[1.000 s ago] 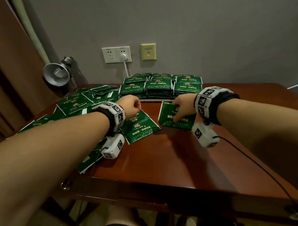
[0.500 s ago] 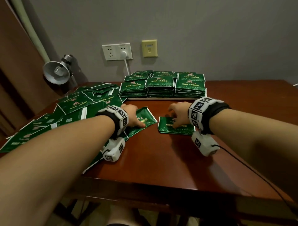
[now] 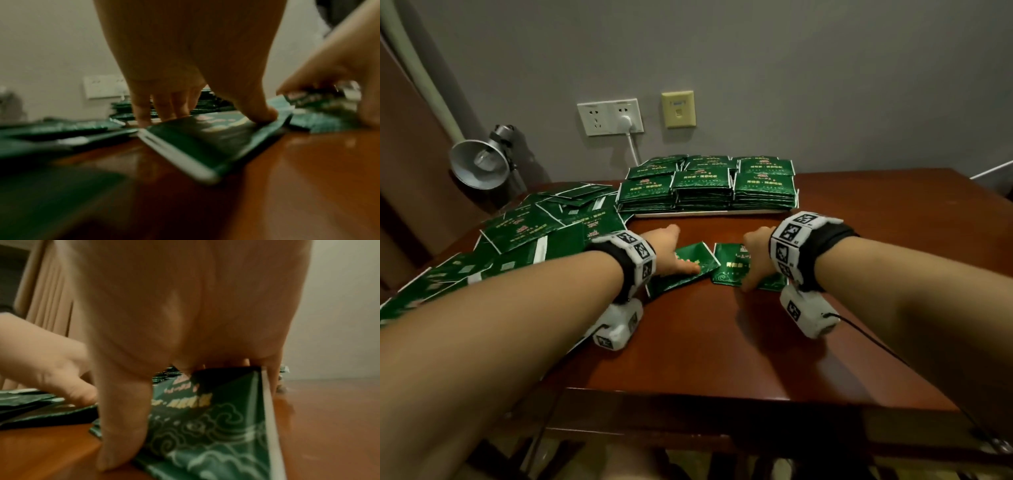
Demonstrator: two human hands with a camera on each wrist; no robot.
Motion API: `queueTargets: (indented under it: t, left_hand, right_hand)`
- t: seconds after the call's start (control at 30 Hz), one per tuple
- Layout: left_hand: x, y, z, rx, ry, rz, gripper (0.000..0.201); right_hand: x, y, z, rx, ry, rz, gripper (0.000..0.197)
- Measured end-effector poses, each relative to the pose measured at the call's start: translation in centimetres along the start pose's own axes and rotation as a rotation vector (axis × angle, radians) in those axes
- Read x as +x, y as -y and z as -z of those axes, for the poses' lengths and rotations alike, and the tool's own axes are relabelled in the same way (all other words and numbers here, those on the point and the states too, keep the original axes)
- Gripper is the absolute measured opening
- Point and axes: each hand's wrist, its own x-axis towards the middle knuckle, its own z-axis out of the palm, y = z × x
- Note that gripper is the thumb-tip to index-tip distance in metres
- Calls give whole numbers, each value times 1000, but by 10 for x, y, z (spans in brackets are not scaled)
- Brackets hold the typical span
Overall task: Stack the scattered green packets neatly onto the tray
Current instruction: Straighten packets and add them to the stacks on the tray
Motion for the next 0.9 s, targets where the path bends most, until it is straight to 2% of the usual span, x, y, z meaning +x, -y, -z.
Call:
queueTargets:
  t: [0.07, 0.2, 0.23, 0.3, 0.4, 0.47, 0.67, 0.8, 0.9]
  left_hand:
    - [0, -4, -4, 51, 28, 43, 90]
    - [-8, -13, -15, 123, 52, 21, 117]
    - [-10, -15, -17, 129, 62, 6, 121]
    - [-12, -18, -18, 93, 91, -14, 114]
    - [-13, -22, -11, -14, 88, -68, 91]
    - [-15, -24, -3, -26, 55, -106, 92]
    - [3, -30, 37, 25, -57, -185, 96]
    - [39, -45, 67, 48, -164, -212, 97]
    - [75, -63, 87, 41, -218, -275, 91]
  right_hand:
    - [-3, 0, -1, 64, 20, -22, 82]
    - [-8, -8, 1, 48, 46, -81, 120]
    - [-8, -12, 0, 45, 32, -90, 121]
    - [-9, -20, 2, 106, -7, -97, 105]
    - [-11, -31, 3, 161, -94, -88, 86]
    - [-11, -37, 6, 155, -144, -90, 80]
    - [-1, -68, 34, 138, -267, -134, 73]
    - [16, -107, 61, 244, -359, -218, 73]
    - [36, -140, 81, 286, -395, -281, 75]
